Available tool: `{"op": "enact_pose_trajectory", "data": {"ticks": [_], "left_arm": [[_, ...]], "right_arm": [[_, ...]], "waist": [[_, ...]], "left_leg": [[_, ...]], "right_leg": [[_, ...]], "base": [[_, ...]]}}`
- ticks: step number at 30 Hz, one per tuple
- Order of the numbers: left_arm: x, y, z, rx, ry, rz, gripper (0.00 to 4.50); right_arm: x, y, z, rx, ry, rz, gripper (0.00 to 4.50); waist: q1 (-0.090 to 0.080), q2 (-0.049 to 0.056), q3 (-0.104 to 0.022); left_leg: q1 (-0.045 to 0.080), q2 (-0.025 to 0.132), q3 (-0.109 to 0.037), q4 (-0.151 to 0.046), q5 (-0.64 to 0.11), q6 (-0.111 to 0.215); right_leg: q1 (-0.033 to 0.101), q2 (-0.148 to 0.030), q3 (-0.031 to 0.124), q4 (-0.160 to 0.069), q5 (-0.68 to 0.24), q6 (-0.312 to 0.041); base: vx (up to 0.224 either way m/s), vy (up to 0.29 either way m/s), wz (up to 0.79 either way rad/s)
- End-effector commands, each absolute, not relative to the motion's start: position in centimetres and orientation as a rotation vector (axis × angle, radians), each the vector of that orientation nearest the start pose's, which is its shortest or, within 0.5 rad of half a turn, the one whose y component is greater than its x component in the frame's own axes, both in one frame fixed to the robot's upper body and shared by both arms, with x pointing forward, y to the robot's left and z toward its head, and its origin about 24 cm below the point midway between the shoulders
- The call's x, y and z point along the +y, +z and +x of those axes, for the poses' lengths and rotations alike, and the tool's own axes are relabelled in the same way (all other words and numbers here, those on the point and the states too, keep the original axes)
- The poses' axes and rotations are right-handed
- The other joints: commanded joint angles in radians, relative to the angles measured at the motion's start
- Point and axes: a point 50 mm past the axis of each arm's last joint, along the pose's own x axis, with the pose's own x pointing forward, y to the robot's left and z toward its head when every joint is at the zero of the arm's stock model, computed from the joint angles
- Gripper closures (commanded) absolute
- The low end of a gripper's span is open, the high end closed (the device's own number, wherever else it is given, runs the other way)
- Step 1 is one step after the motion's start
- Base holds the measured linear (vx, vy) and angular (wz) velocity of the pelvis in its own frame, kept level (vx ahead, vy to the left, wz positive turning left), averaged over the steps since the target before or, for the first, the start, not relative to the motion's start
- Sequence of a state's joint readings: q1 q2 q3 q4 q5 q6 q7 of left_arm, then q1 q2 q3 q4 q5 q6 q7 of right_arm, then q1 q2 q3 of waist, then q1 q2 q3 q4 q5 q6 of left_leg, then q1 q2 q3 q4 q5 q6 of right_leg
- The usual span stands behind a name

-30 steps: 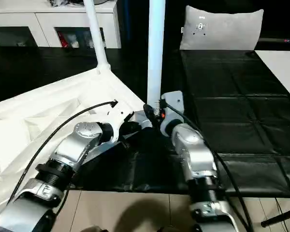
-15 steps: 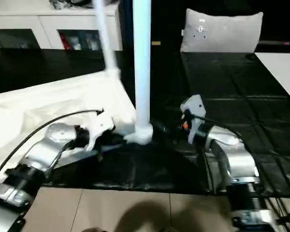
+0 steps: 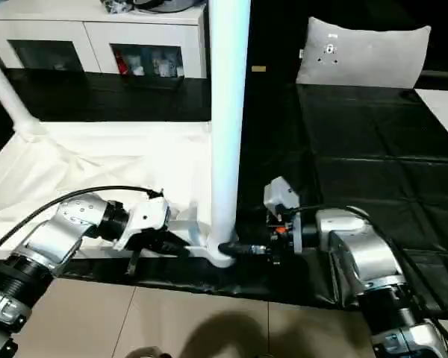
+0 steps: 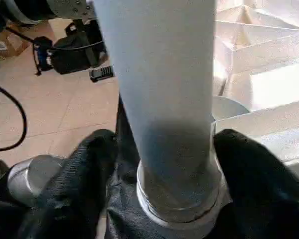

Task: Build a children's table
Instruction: Rotate leg to tighten

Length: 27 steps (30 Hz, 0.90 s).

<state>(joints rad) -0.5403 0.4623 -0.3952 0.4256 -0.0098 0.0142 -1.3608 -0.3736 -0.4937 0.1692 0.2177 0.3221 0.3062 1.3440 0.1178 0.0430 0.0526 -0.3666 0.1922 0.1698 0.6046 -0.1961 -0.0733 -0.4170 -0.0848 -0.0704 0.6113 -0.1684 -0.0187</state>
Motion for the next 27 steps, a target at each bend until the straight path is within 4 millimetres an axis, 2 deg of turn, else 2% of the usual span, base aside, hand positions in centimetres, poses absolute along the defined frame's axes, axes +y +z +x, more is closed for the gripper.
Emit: {"op": "enact_pose_trajectory", "data": {"ticks": [1,2,6,7,12,13,17,18,20,22,24,25,26,27], "left_arm": [[12.0,7.1,29.2,0.351,-1.659,0.595,4.50],[12.0,7.1,29.2,0.351,-1.661,0.595,4.50],[12.0,7.1,29.1,0.352,-1.672,0.590,4.50],[12.0,7.1,29.1,0.352,-1.672,0.590,4.50],[11.9,7.1,29.1,0.354,-1.674,0.583,4.50],[11.9,7.0,29.2,0.356,-1.670,0.580,4.50],[12.0,6.8,29.5,0.365,-1.628,0.555,4.50],[12.0,6.8,29.7,0.370,-1.601,0.548,4.50],[11.9,6.7,29.9,0.378,-1.568,0.536,4.50],[11.3,6.7,30.5,0.371,-1.474,0.484,4.50],[10.9,6.8,30.6,0.364,-1.445,0.460,4.50],[10.4,6.9,30.9,0.357,-1.401,0.435,4.50],[10.0,6.9,31.0,0.354,-1.375,0.421,4.50],[10.0,6.9,31.0,0.354,-1.375,0.421,4.50]], "right_arm": [[-16.0,7.9,27.9,0.326,1.454,-0.057,1.20],[-16.0,7.9,27.9,0.327,1.454,-0.055,1.51],[-15.8,7.8,28.0,0.333,1.456,-0.045,1.61],[-15.8,7.8,28.0,0.333,1.456,-0.045,1.93],[-15.5,7.6,28.0,0.342,1.464,-0.030,2.12],[-15.4,7.5,27.9,0.347,1.469,-0.025,2.38],[-15.0,7.2,27.5,0.352,1.477,0.001,2.56],[-14.8,7.2,27.3,0.356,1.475,0.017,2.56],[-14.7,7.2,27.2,0.355,1.473,0.025,2.58],[-14.2,6.9,27.0,0.360,1.408,0.034,2.59],[-13.9,6.7,27.1,0.360,1.360,0.027,2.59],[-13.6,6.4,27.5,0.353,1.271,0.022,2.59],[-13.3,6.2,27.8,0.347,1.213,0.019,2.59],[-13.3,6.2,27.8,0.347,1.213,0.019,2.59]], "waist": [[-0.001,-0.011,-0.072],[-0.001,-0.009,-0.072],[0.000,-0.009,-0.073],[0.000,-0.010,-0.073],[-0.001,-0.010,-0.073],[-0.001,-0.013,-0.072],[-0.001,-0.009,-0.072],[-0.001,-0.004,-0.072],[-0.002,-0.008,-0.070],[-0.002,-0.003,-0.067],[-0.004,-0.002,-0.067],[-0.009,-0.006,-0.065],[-0.013,-0.005,-0.065],[-0.016,-0.007,-0.065]], "left_leg": [[0.002,0.032,-0.003,-0.069,-0.153,0.061],[0.003,0.032,-0.004,-0.069,-0.153,0.059],[0.002,0.032,-0.003,-0.068,-0.145,0.060],[0.002,0.032,-0.003,-0.067,-0.142,0.060],[0.002,0.031,-0.003,-0.068,-0.147,0.061],[0.002,0.031,-0.003,-0.068,-0.150,0.059],[0.003,0.032,-0.004,-0.069,-0.153,0.056],[0.004,0.031,-0.003,-0.068,-0.153,0.053],[0.004,0.031,-0.003,-0.070,-0.163,0.049],[0.005,0.031,-0.003,-0.073,-0.183,0.042],[0.009,0.028,-0.005,-0.074,-0.201,0.029],[0.005,0.028,-0.007,-0.076,-0.197,0.020],[0.006,0.025,-0.007,-0.077,-0.210,0.014],[0.006,0.023,-0.008,-0.078,-0.211,0.012]], "right_leg": [[0.062,-0.055,0.040,-0.070,-0.247,-0.205],[0.062,-0.055,0.041,-0.070,-0.248,-0.204],[0.062,-0.055,0.040,-0.070,-0.235,-0.207],[0.062,-0.054,0.040,-0.069,-0.224,-0.210],[0.063,-0.054,0.039,-0.069,-0.224,-0.211],[0.063,-0.054,0.040,-0.070,-0.235,-0.206],[0.062,-0.054,0.040,-0.071,-0.256,-0.199],[0.062,-0.052,0.040,-0.071,-0.253,-0.199],[0.063,-0.053,0.040,-0.075,-0.265,-0.195],[0.060,-0.053,0.040,-0.081,-0.303,-0.184],[0.061,-0.055,0.039,-0.085,-0.346,-0.172],[0.062,-0.054,0.039,-0.084,-0.361,-0.160],[0.061,-0.055,0.037,-0.089,-0.394,-0.147],[0.062,-0.055,0.036,-0.091,-0.410,-0.139]], "base": [[0.000,0.000,0.00],[0.000,0.000,0.00],[0.000,0.000,0.00],[0.000,0.000,0.00],[0.000,0.000,0.00],[0.000,0.000,0.00],[0.000,0.000,0.00],[0.000,0.000,0.00],[0.000,0.000,0.00],[0.000,0.000,0.00],[0.000,0.000,0.00],[0.000,0.000,0.00],[0.000,0.000,0.00],[0.000,0.000,0.00]]}}
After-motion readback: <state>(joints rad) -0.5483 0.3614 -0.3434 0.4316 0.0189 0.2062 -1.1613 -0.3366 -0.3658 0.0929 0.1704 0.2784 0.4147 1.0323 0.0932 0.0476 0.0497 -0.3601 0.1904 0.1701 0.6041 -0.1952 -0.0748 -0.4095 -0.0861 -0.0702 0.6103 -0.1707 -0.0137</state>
